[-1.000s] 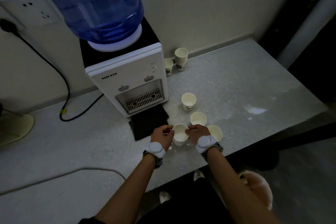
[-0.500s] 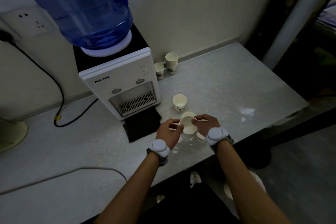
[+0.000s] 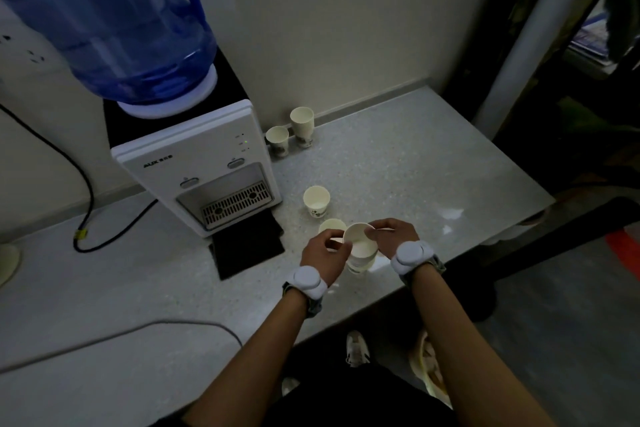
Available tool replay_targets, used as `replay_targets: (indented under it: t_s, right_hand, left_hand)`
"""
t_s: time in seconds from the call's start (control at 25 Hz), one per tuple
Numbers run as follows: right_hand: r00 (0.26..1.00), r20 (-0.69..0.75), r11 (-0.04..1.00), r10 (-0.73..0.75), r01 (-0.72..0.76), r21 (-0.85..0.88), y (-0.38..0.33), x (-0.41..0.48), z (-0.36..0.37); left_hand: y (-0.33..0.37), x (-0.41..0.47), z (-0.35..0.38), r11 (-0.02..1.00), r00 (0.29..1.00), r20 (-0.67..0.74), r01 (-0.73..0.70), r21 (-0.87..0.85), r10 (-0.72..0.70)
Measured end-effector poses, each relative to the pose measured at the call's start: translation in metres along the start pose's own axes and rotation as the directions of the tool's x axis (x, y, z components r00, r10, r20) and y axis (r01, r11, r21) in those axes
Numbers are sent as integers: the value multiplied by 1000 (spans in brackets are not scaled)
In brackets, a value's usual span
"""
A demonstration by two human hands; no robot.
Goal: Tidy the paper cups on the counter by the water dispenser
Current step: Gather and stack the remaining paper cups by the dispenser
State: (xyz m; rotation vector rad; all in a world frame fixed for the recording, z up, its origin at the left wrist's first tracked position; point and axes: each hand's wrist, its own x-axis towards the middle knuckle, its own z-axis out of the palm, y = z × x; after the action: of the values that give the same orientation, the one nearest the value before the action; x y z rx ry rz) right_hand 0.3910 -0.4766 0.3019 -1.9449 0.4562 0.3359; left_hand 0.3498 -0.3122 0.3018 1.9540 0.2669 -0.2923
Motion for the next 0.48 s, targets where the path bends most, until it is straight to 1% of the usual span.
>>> replay_targets:
  t_s: [0.12,0.24,0.36,0.48]
  right_hand:
    - [1000,25,1000,-8,8,-9,8,4,-1]
    - [999,47,999,22,-21,-33,14,11,1]
    - [996,86,994,28,-19,-105,19,19,3]
    - [993,105,990,45,-30,-139,24,26,5]
  left_hand:
    - [-5,1,8,999,999,-8,37,19,-37]
    - [-11,4,14,996,996,-16,83,24,-83]
    - [-16,6,19,991,991,-17,131,14,-131]
    - [-22,8,26,986,986,-36,166,27,-165]
